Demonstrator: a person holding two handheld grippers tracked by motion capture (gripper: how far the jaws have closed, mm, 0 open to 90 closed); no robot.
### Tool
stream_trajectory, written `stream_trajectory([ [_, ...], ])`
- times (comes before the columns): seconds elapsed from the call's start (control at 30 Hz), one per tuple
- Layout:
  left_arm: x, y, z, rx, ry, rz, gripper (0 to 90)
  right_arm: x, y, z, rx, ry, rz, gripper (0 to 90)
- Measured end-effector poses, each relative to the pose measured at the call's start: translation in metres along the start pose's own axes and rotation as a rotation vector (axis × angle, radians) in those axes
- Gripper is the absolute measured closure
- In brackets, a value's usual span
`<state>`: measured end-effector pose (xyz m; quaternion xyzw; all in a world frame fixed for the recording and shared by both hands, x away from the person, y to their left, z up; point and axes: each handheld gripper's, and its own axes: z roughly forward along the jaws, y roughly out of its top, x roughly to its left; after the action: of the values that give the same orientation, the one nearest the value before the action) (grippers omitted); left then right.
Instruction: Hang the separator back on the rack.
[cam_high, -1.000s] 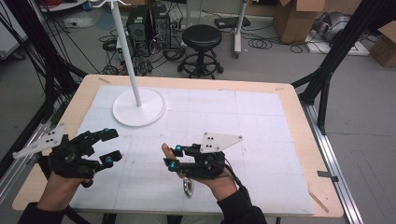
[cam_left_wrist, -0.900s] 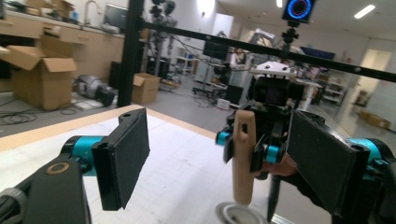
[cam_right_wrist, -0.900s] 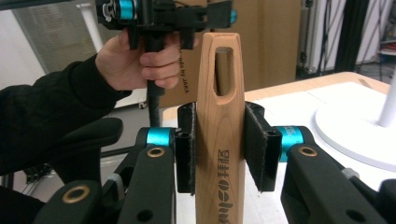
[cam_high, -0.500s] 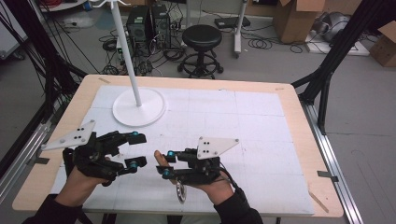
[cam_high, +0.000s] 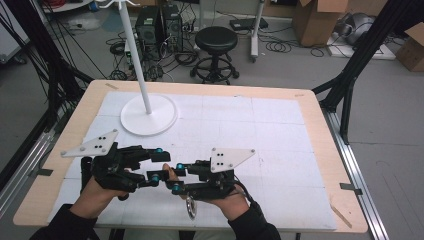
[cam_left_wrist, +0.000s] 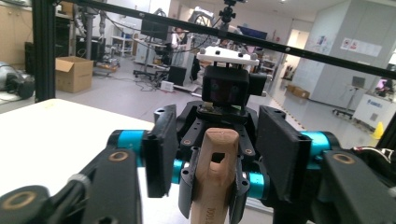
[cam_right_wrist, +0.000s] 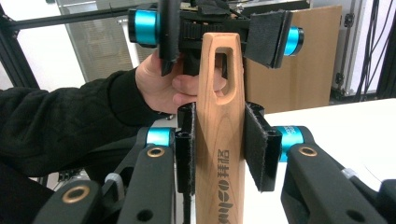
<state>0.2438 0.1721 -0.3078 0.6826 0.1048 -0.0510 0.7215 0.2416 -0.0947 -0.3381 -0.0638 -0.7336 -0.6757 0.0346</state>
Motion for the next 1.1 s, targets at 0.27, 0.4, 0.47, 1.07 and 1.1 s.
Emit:
stream_trajectory([
  [0.27, 0.0012, -0.0033, 0.0048, 0.007, -0.017, -0.014, 55.5, 0.0005, 0.0008, -0.0005, -0.004, 0.006, 0.001, 67.6],
  [0.4, 0.0026, -0.0058, 0.0065, 0.01, -0.024, -0.012, 59.3, 0.0007, 0.0012, -0.0004, -0.004, 0.008, -0.002, 67.6],
  [0.47, 0.0027, -0.0061, 0.0067, 0.004, -0.027, -0.012, 60.9, 0.0006, 0.0012, -0.0005, -0.003, 0.009, -0.003, 67.6],
  [1.07, 0.0021, -0.0073, 0.0068, -0.001, -0.033, 0.008, 71.0, 0.0, 0.0013, -0.001, -0.007, 0.018, 0.007, 67.6],
  [1.1, 0.0015, -0.0072, 0.0068, -0.002, -0.028, 0.006, 71.1, -0.0004, 0.0013, -0.001, -0.007, 0.022, 0.009, 67.6],
])
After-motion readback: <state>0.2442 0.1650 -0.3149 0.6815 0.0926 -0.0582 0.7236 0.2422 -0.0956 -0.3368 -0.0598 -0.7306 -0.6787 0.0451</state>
